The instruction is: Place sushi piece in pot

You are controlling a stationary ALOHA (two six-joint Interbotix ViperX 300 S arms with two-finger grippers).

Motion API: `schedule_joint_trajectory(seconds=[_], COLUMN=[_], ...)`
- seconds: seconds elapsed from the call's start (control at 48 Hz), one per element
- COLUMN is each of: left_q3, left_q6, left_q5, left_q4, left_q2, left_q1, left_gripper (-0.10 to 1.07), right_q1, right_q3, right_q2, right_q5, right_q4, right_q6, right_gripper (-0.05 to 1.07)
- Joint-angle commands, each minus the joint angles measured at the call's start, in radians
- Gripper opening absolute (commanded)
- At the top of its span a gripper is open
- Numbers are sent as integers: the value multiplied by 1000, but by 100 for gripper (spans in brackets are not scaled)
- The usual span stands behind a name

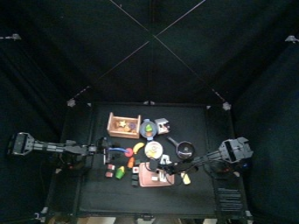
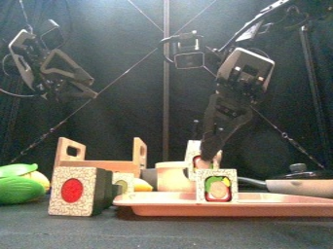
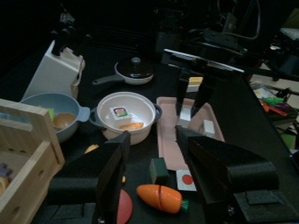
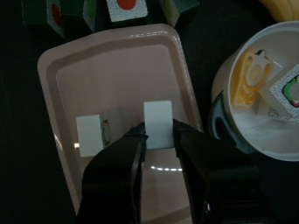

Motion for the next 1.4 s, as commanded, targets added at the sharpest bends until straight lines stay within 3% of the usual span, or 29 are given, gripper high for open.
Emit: schedule_joint_trajectory(seconds=[0.0,0.167,0.417,0.625,1.125,1.375], left_q3=[-12,-11,-11,-11,-11,-11], left_q6=[0,0,0,0,0,0], left_q5=[-5,-5,-5,-5,-5,-5], left_q4=[0,0,0,0,0,0], left_q2=[2,2,2,2,2,2], left_q1=[3,2,3,2,0,0], left_gripper=[84,84,84,84,84,84], right_q1=[2,-11,-112,-186,-256,-264], right_q3=[-29,-60,-97,-101,-84,-69], right_q2=[-46,-74,-101,-72,-29,-23], right_q5=[-2,-2,2,-5,-9,-64], right_q4=[-18,-63,-83,-89,-89,-60], right_q6=[2,8,9,18,23,23], right_gripper=[59,59,59,59,60,63])
